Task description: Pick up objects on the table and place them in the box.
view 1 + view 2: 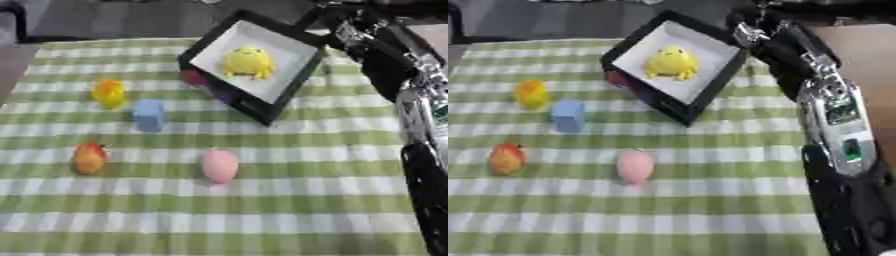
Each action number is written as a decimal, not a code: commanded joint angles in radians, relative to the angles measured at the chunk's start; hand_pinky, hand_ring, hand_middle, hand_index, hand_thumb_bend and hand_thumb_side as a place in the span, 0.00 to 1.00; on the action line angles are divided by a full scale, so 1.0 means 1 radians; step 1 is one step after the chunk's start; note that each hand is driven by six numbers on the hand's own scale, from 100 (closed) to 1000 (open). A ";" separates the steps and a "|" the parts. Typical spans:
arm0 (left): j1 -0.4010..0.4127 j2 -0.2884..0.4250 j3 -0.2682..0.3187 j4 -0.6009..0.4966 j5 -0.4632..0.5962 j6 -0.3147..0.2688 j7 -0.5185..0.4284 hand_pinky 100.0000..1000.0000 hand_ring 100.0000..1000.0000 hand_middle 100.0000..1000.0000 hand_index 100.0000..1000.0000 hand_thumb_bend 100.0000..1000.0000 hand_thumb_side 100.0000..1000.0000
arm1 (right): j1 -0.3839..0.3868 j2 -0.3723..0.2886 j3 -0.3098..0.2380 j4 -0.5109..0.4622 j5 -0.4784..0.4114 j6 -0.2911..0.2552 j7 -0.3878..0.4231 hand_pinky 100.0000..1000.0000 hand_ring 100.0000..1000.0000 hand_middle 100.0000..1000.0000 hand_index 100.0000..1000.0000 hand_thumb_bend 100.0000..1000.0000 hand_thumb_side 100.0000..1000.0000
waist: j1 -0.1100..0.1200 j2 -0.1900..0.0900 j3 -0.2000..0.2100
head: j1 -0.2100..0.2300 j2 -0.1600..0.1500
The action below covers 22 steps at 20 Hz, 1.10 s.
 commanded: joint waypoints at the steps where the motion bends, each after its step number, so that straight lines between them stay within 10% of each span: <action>1: -0.004 0.029 0.003 -0.019 -0.007 0.001 -0.001 0.76 0.65 0.77 0.88 0.30 0.67 | -0.013 -0.020 0.001 -0.016 0.008 -0.002 0.003 0.95 0.70 0.76 0.79 0.13 0.33 | 0.000 -0.012 0.000 | 0.000 -0.002; 22: -0.031 0.066 0.002 -0.025 -0.015 -0.001 -0.006 0.76 0.63 0.75 0.86 0.30 0.65 | -0.028 -0.028 -0.007 -0.014 0.025 -0.010 -0.011 0.95 0.71 0.76 0.79 0.13 0.33 | 0.001 -0.005 -0.016 | -0.037 -0.002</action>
